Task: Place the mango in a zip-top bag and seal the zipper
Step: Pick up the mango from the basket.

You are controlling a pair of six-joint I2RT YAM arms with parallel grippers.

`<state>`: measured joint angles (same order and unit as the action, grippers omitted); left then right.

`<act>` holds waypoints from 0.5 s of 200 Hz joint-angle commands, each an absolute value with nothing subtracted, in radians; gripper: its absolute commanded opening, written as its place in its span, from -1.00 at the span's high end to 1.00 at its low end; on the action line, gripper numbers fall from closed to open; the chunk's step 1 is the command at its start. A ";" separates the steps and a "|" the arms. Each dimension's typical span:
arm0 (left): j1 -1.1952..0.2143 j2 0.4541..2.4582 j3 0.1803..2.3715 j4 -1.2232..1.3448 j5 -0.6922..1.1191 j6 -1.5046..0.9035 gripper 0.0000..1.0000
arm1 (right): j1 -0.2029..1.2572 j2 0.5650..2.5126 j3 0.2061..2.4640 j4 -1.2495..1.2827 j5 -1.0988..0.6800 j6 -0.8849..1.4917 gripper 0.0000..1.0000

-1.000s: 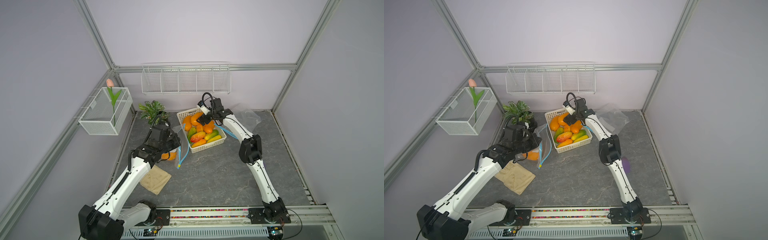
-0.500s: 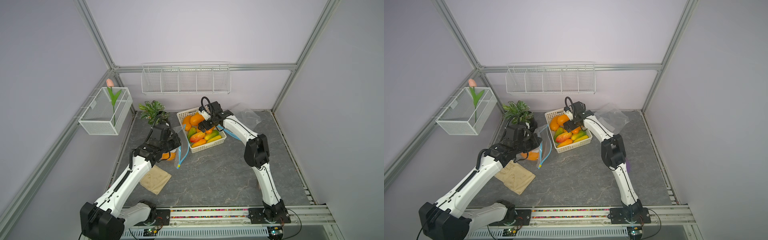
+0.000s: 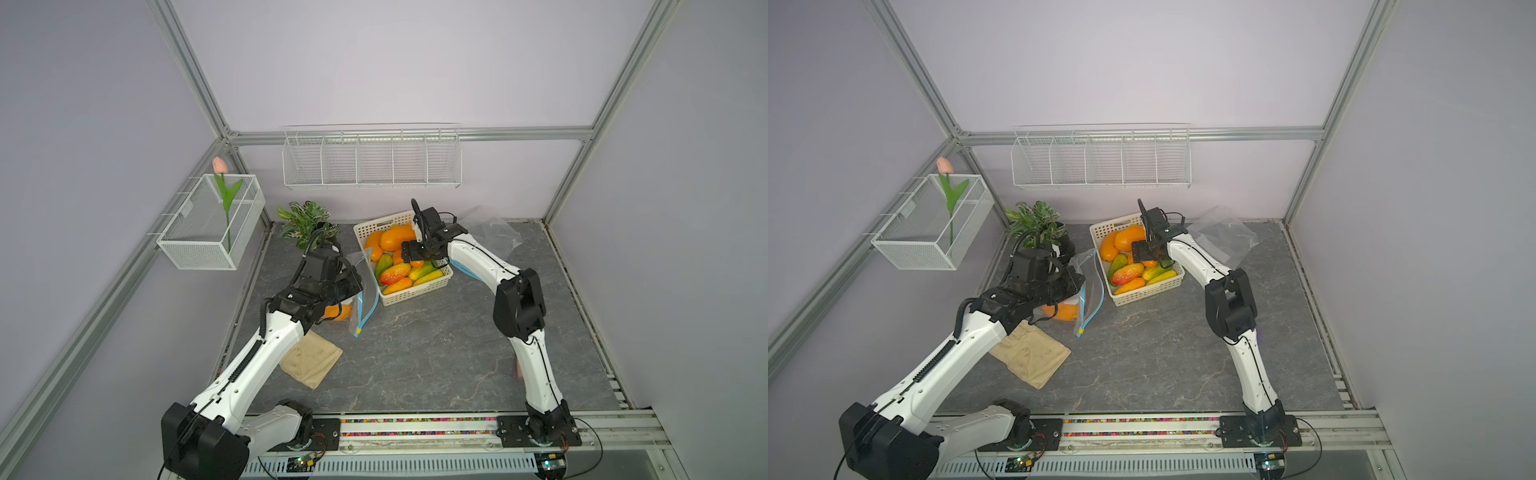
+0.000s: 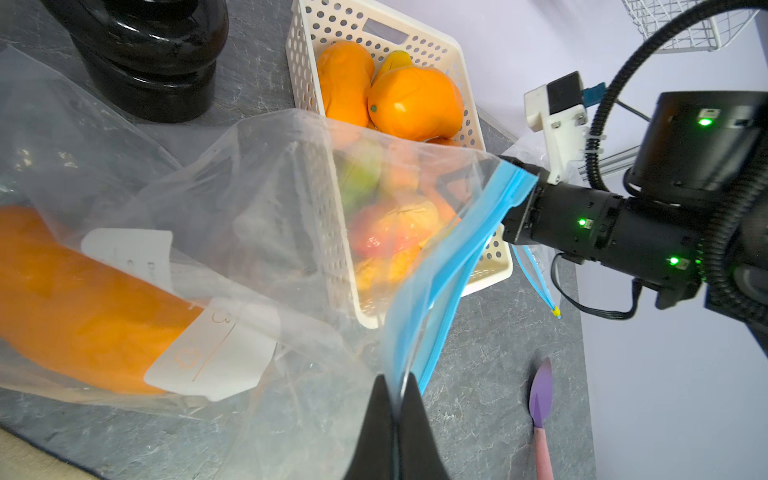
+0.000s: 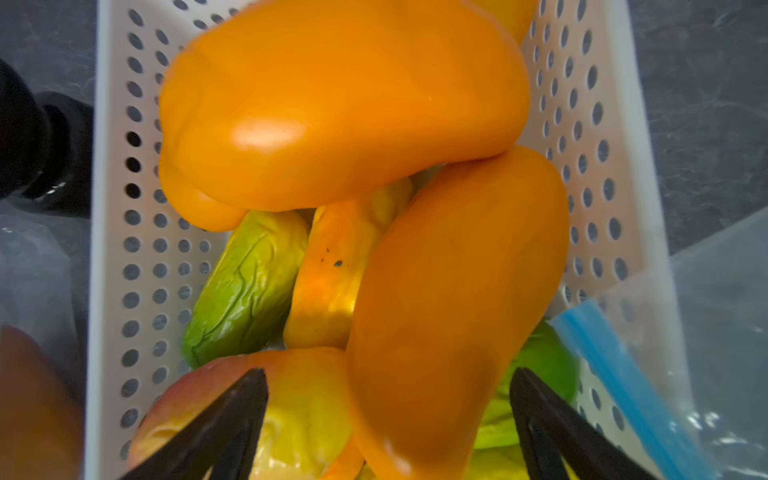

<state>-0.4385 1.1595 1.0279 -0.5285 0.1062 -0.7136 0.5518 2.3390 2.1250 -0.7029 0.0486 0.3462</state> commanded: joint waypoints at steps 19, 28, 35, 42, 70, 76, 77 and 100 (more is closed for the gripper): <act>-0.433 1.161 1.020 -0.497 0.126 -0.725 1.00 | 0.555 2.451 2.222 -0.795 0.148 0.445 -0.96; -0.433 1.162 1.023 -0.492 0.130 -0.726 1.00 | 0.555 2.465 2.236 -0.808 0.163 0.449 -0.99; -0.433 1.164 1.025 -0.492 0.133 -0.726 1.00 | 0.553 2.474 2.244 -0.818 0.167 0.453 -0.96; -0.433 1.166 1.028 -0.496 0.135 -0.726 1.00 | 0.553 2.477 2.248 -0.823 0.174 0.456 -0.93; -0.432 1.172 1.031 -0.497 0.130 -0.724 1.00 | 0.549 2.467 2.246 -0.815 0.204 0.446 -0.69; -0.432 1.173 1.031 -0.497 0.130 -0.724 1.00 | 0.549 2.462 2.244 -0.811 0.209 0.440 -0.58; -0.433 1.173 1.031 -0.497 0.130 -0.725 1.00 | 0.549 2.461 2.244 -0.810 0.209 0.439 -0.56; -0.433 1.181 1.035 -0.497 0.133 -0.726 1.00 | 0.552 2.430 2.222 -0.785 0.216 0.404 -0.18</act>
